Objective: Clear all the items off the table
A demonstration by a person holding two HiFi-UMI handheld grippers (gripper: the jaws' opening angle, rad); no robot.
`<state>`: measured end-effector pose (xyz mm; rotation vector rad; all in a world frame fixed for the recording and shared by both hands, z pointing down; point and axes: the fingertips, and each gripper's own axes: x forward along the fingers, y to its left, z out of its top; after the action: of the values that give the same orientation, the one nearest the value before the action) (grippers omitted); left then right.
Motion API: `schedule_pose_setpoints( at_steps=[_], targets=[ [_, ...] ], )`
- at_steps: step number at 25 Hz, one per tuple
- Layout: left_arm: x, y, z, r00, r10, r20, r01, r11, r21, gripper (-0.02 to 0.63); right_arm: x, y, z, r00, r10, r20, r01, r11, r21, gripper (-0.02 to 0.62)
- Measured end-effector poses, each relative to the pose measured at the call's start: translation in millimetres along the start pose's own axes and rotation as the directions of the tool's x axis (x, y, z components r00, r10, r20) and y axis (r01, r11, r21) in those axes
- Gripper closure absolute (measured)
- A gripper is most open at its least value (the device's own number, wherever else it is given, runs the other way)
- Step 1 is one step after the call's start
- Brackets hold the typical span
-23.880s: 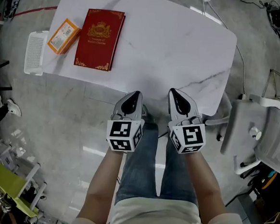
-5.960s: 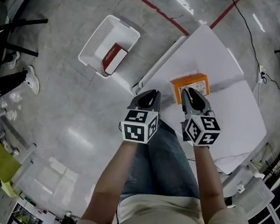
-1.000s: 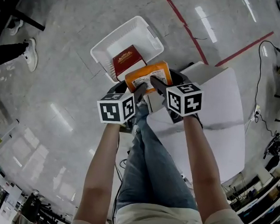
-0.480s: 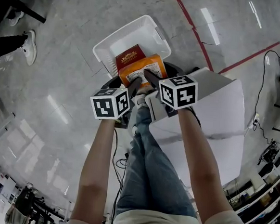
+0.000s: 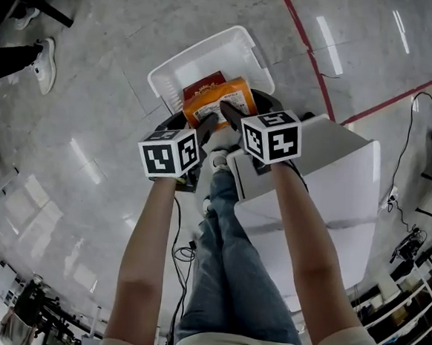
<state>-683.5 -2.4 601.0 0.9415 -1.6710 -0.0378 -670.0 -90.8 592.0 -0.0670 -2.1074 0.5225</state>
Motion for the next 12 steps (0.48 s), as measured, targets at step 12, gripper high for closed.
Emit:
schedule_pose_setpoints(
  at_steps=[12],
  targets=[
    [21, 31, 9, 1.0, 0.017, -0.006, -0.017, 1.0, -0.012, 0.324, 38, -4, 7, 1.0, -0.001, -0.008, 0.001, 1.0, 0.02, 0.293]
  ],
)
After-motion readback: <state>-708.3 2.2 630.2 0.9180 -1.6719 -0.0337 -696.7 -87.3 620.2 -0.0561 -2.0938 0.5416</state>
